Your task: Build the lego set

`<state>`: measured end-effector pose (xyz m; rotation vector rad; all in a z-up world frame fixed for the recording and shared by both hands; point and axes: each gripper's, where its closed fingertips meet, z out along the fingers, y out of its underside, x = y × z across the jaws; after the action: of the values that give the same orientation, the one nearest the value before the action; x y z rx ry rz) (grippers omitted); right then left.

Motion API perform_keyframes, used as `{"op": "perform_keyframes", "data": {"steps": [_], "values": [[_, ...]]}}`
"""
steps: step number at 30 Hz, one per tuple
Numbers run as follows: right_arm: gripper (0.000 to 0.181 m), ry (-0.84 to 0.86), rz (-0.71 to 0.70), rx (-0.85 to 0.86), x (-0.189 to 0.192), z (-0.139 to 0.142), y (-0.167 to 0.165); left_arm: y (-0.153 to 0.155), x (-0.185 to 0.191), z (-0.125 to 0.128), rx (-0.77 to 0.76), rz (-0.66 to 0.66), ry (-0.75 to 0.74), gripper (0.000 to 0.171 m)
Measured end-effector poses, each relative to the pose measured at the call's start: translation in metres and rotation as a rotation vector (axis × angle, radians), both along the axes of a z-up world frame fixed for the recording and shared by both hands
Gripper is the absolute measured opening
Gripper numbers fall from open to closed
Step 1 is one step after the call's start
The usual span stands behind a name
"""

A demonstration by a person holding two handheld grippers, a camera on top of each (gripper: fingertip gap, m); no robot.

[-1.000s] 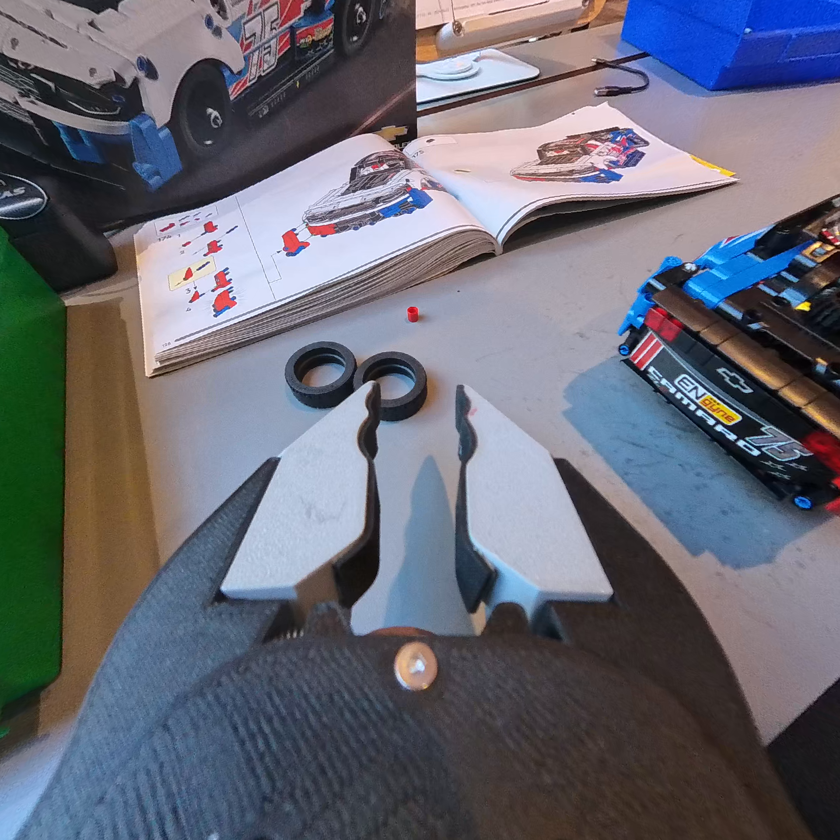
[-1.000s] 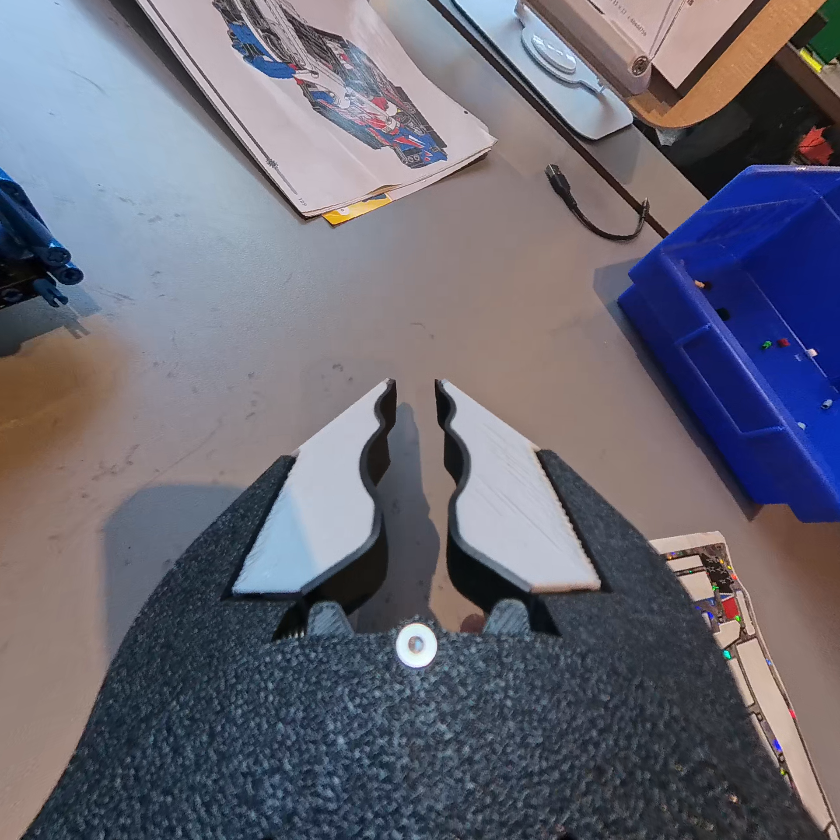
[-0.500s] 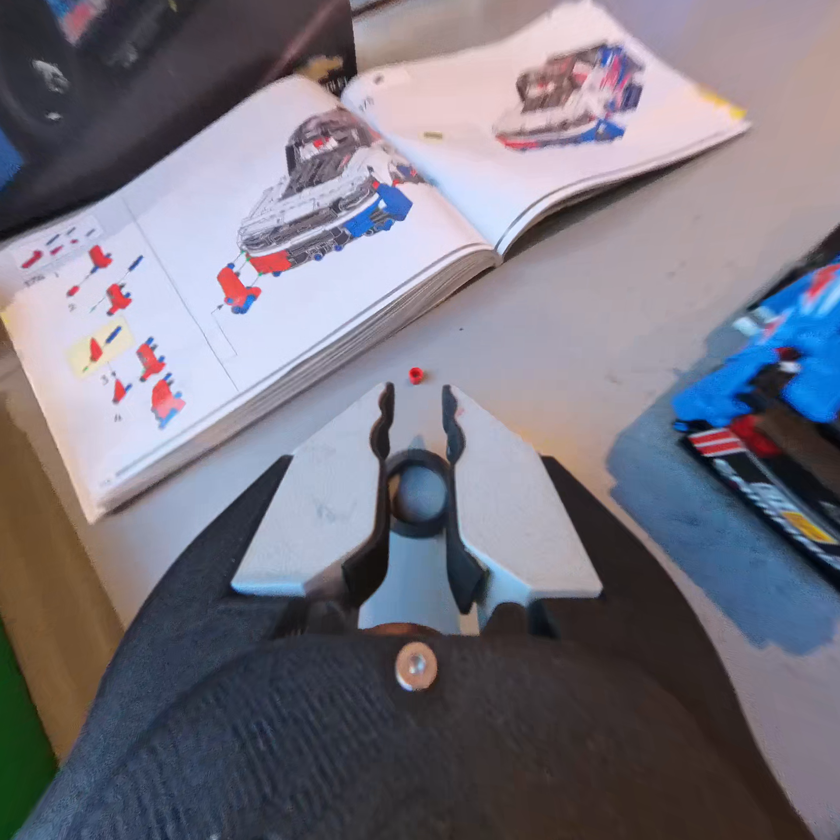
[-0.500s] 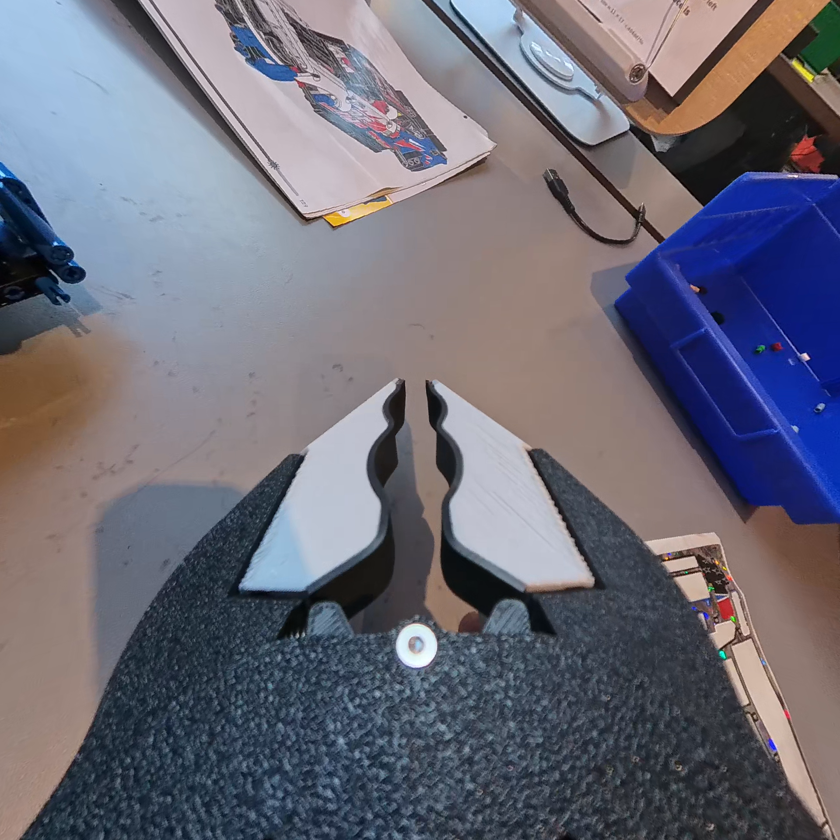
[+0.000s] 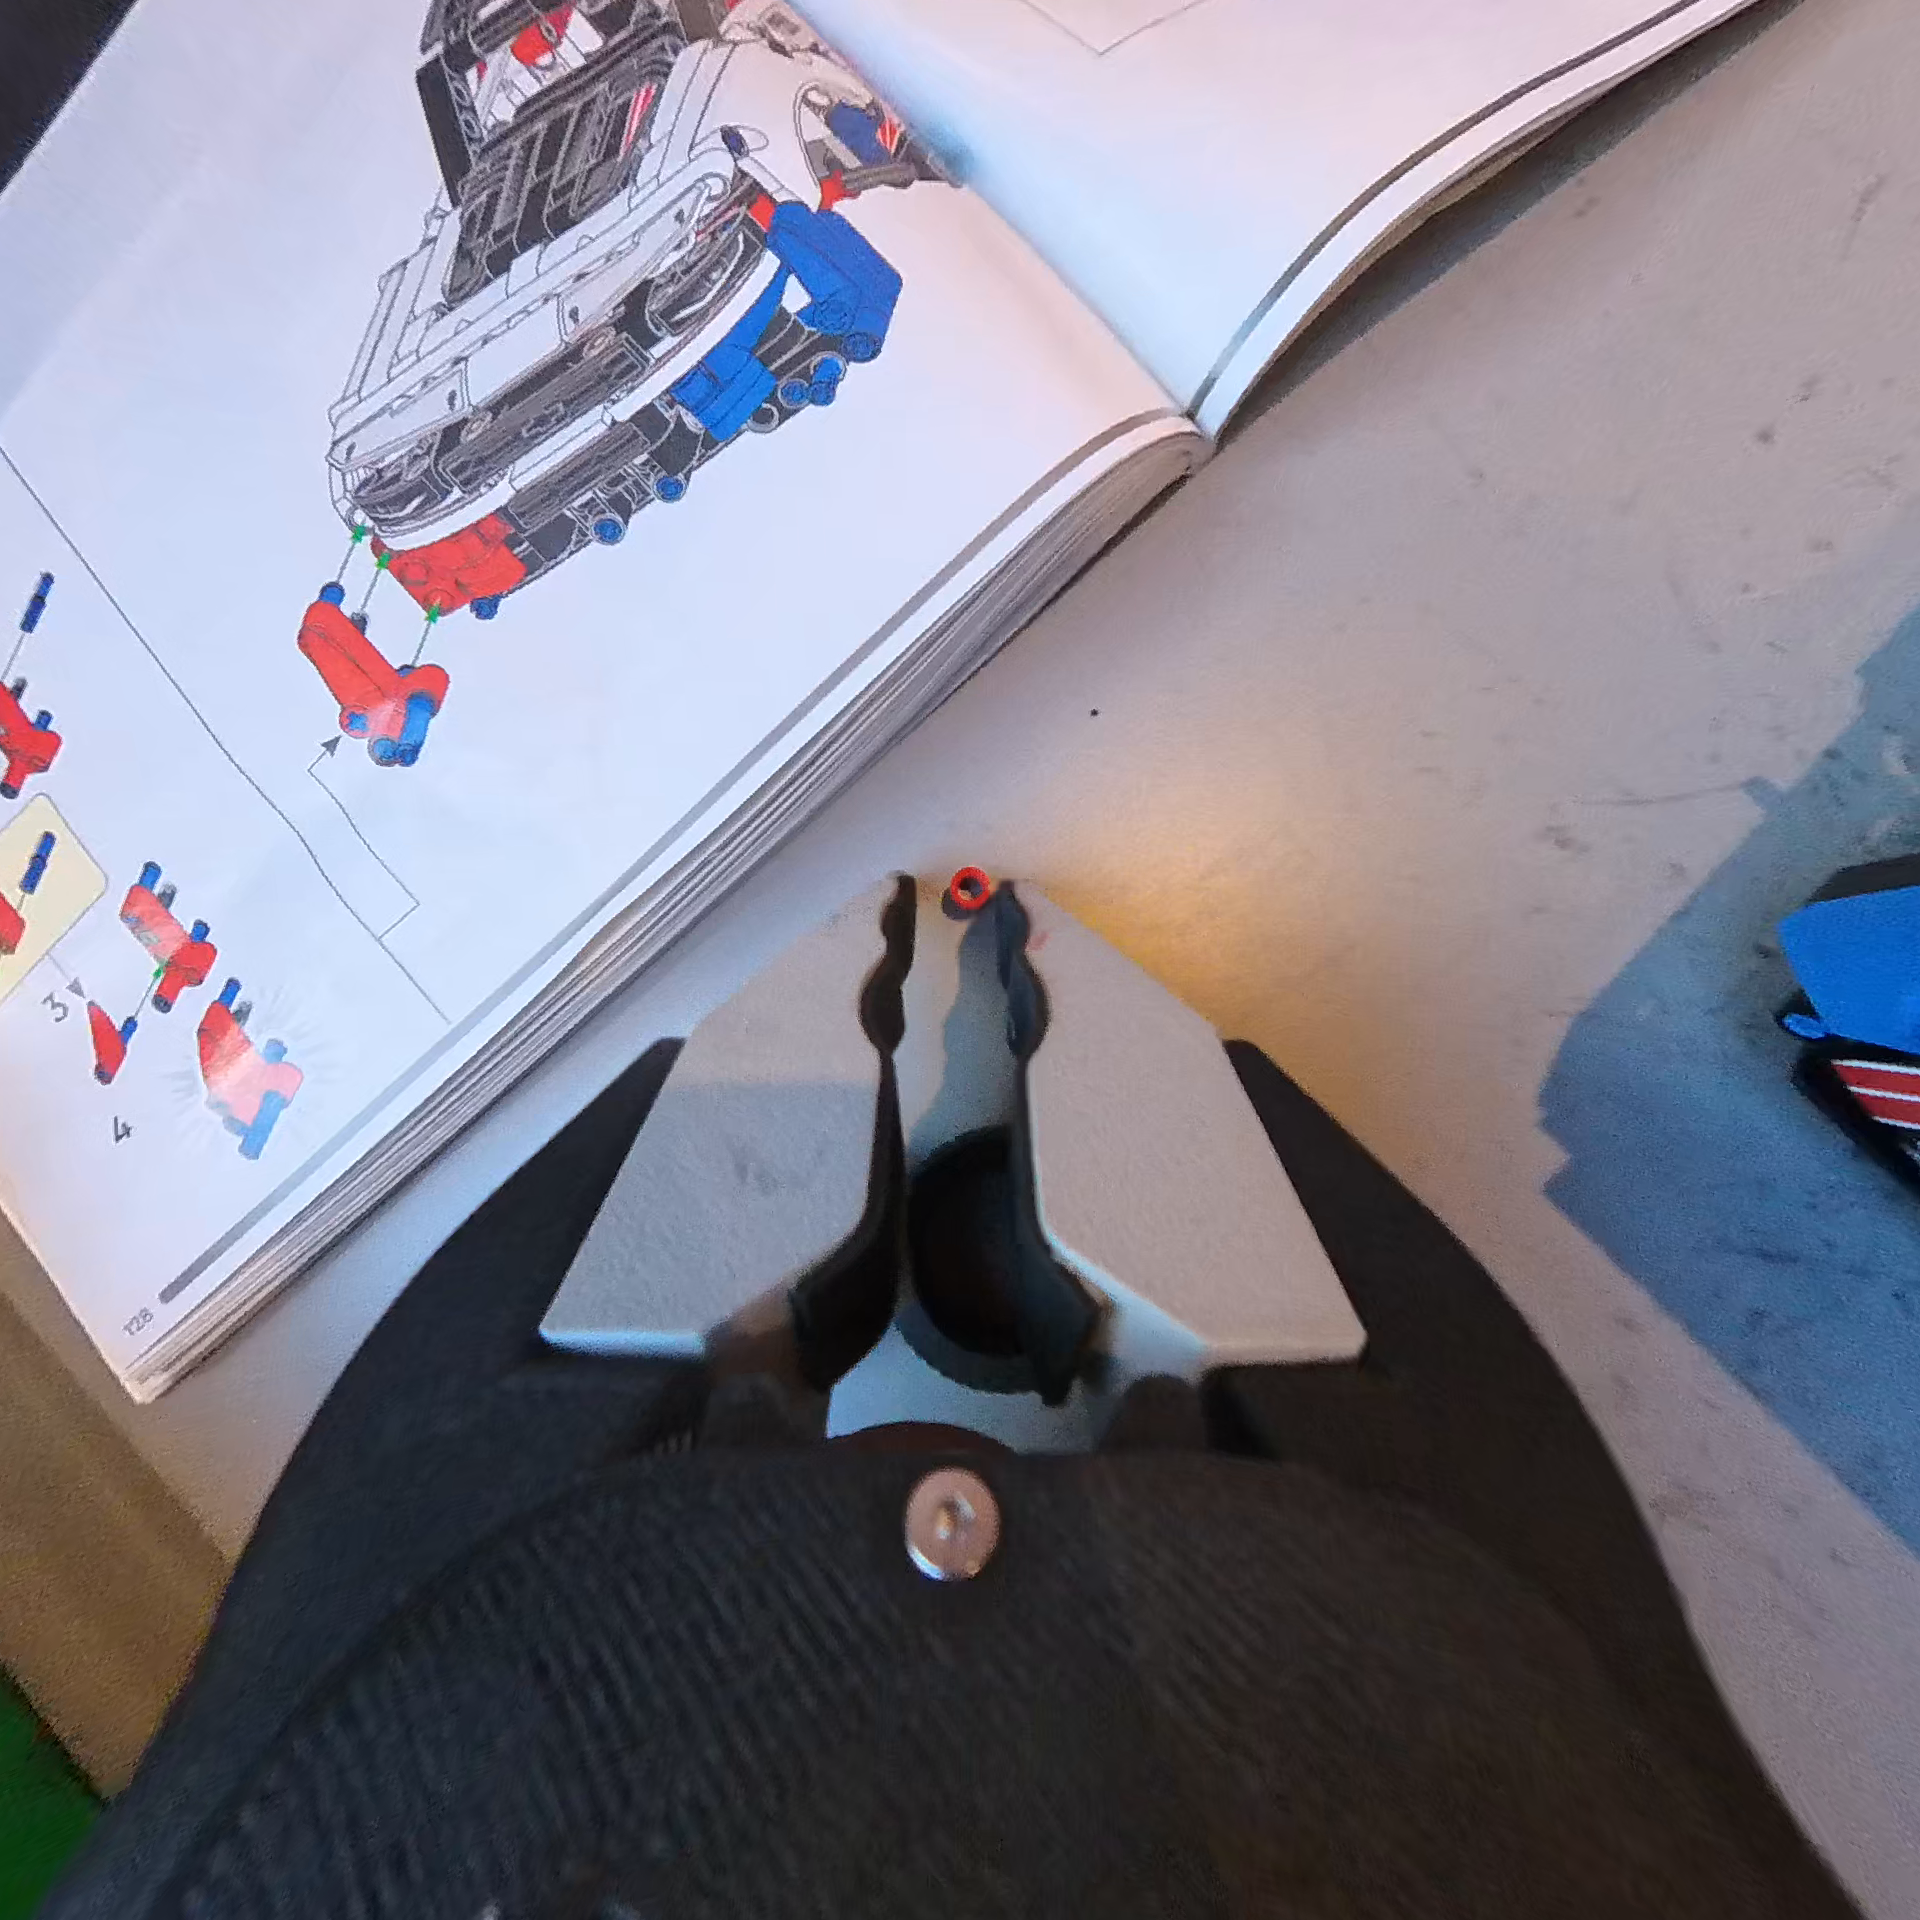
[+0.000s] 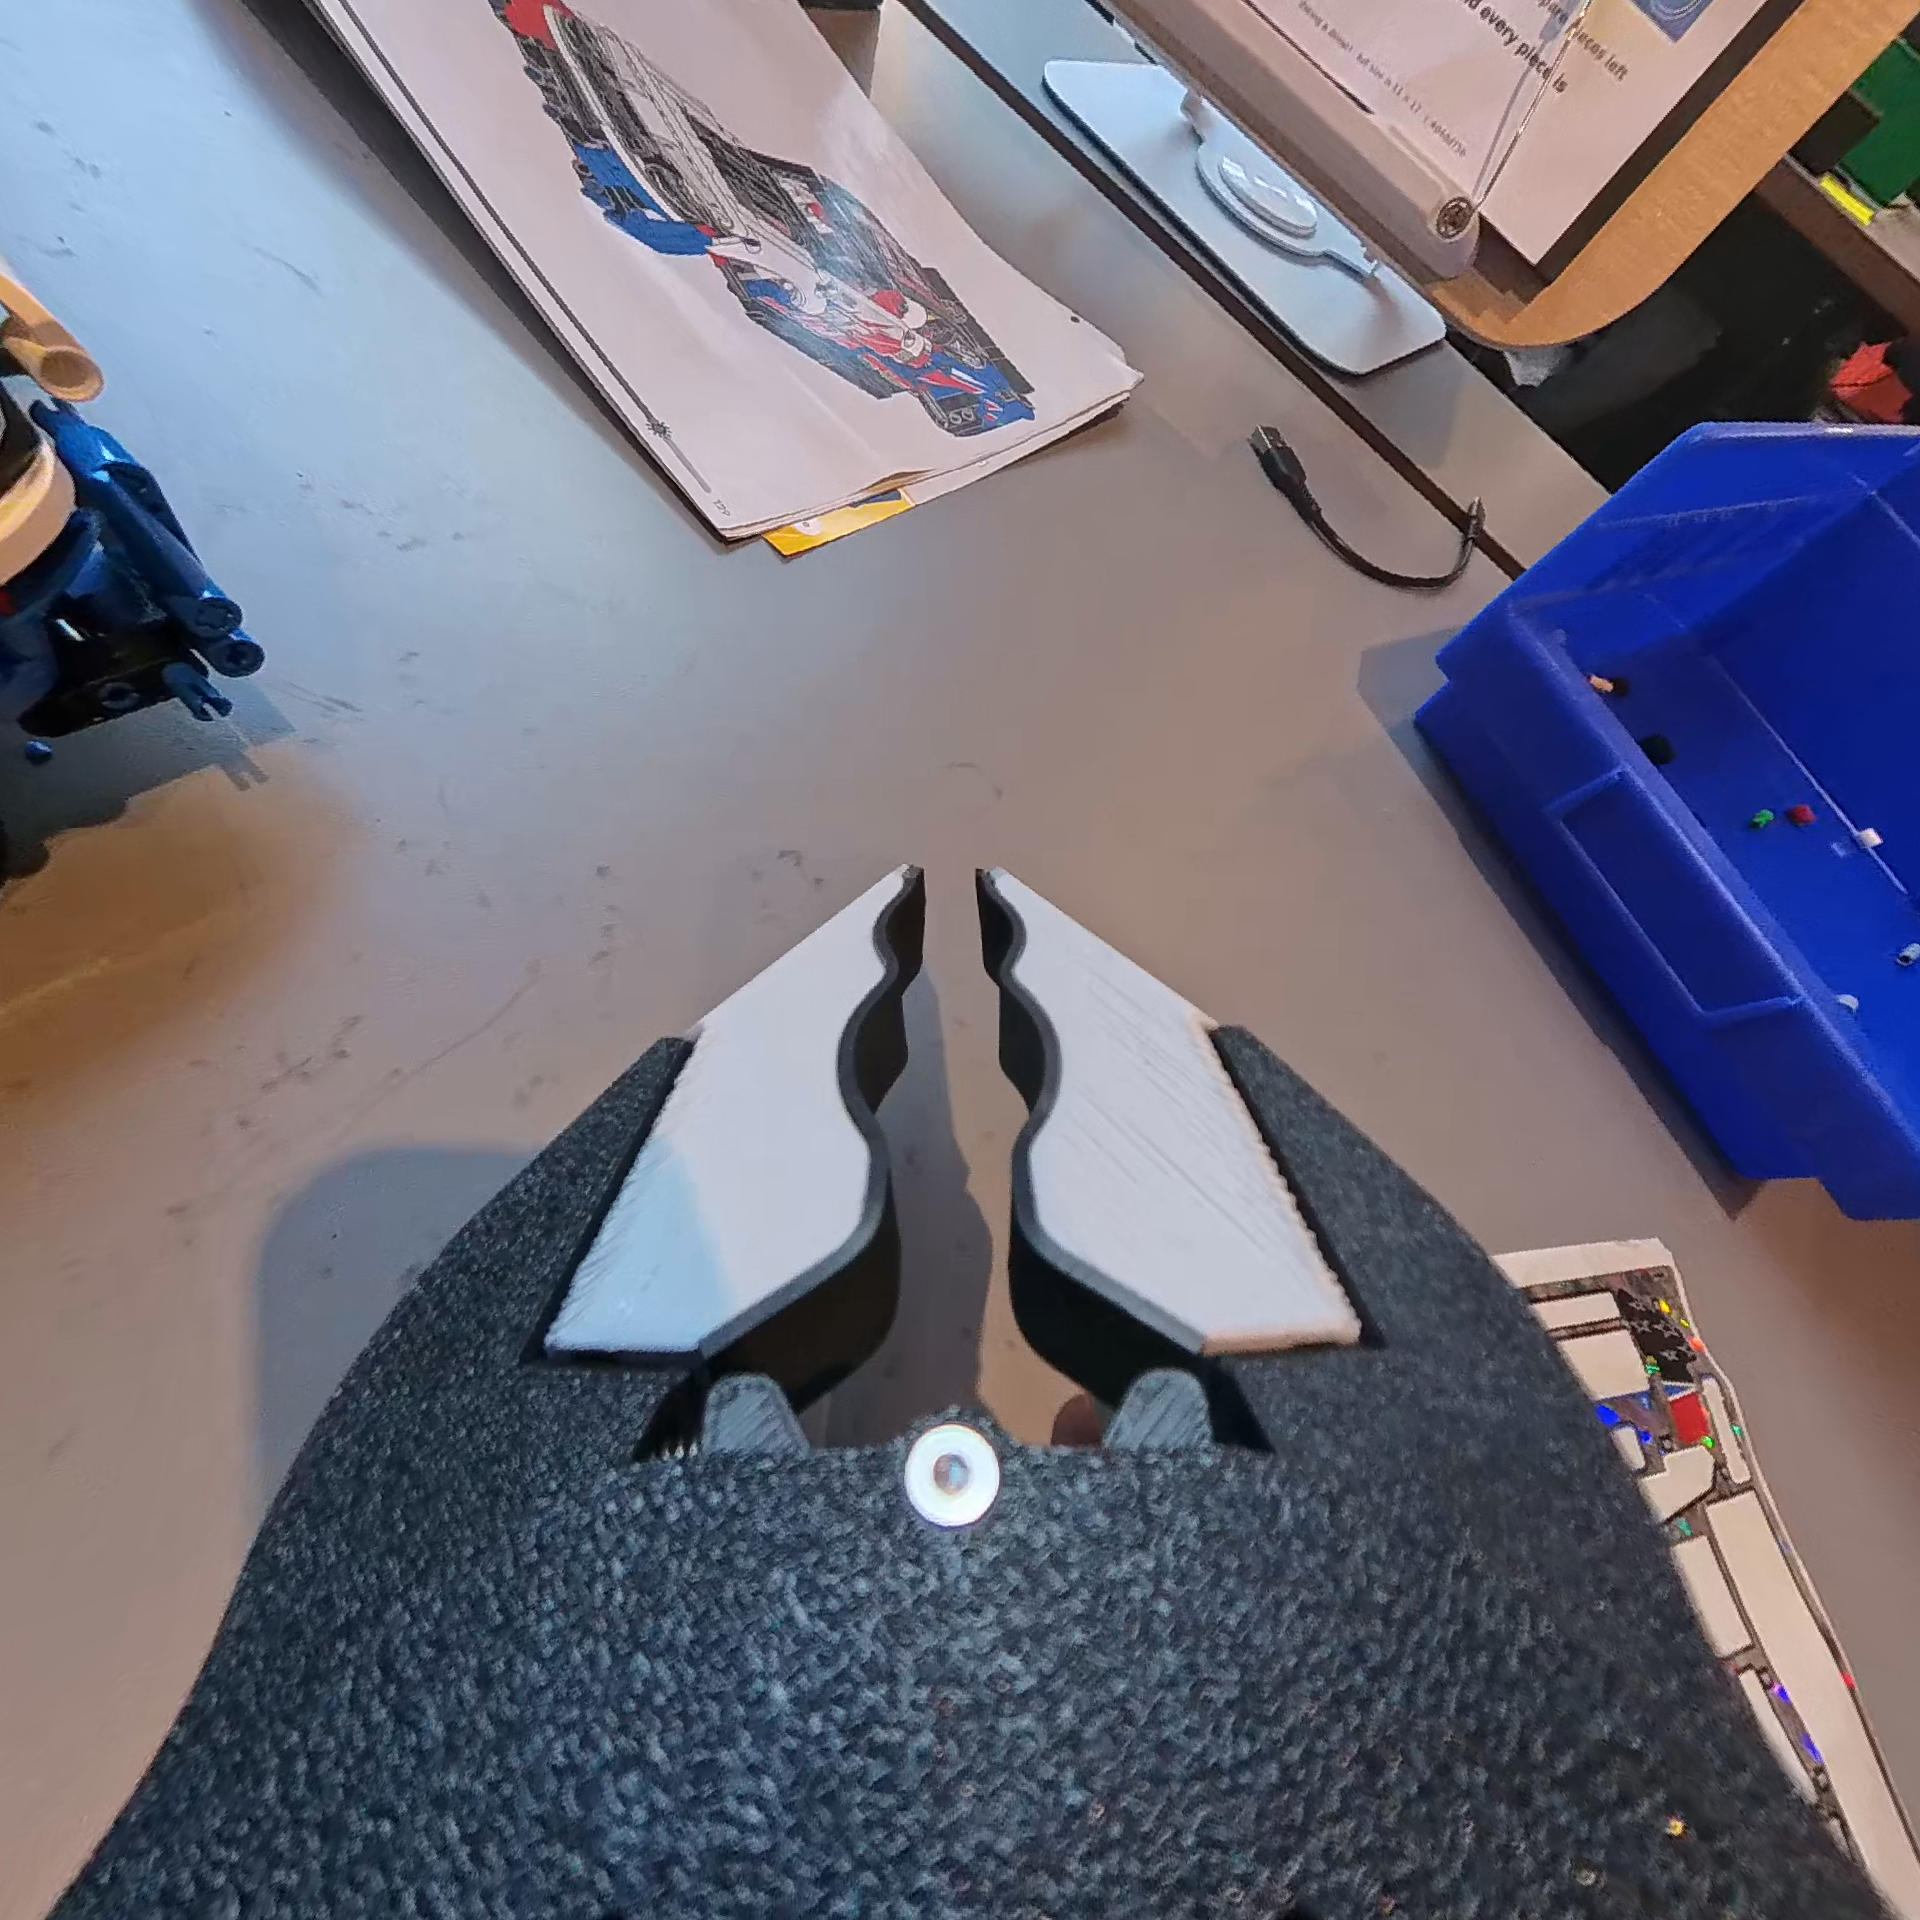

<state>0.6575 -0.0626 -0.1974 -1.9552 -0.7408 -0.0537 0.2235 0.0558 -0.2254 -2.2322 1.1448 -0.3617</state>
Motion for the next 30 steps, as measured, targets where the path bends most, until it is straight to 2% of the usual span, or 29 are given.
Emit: {"op": "perform_keyframes", "data": {"steps": [1, 6, 11, 16, 22, 25, 30], "values": [[0.008, 0.002, -0.001, -0.001, 0.000, 0.000, 0.000, 0.000, 0.000, 0.000, 0.006, -0.005, -0.003, 0.006], [0.008, 0.002, -0.008, -0.006, 0.001, -0.001, 0.001, 0.001, -0.001, 0.004, 0.016, -0.004, -0.049, 0.005], [0.008, -0.010, -0.017, -0.014, 0.003, -0.003, 0.002, -0.001, -0.007, 0.022, 0.134, -0.019, -0.058, 0.004], [0.008, -0.012, -0.026, -0.015, 0.004, -0.003, 0.003, -0.011, -0.013, 0.056, 0.375, -0.087, -0.068, 0.005], [0.008, -0.019, -0.035, -0.017, 0.005, -0.004, 0.003, -0.028, -0.028, 0.096, 0.655, -0.107, -0.044, 0.005], [0.008, -0.025, -0.041, -0.017, 0.006, -0.004, 0.004, -0.039, -0.030, 0.096, 0.625, -0.091, -0.084, 0.005], [0.008, -0.033, -0.048, -0.014, 0.007, -0.004, 0.004, -0.056, -0.035, 0.082, 0.583, -0.047, -0.100, 0.005]]}}
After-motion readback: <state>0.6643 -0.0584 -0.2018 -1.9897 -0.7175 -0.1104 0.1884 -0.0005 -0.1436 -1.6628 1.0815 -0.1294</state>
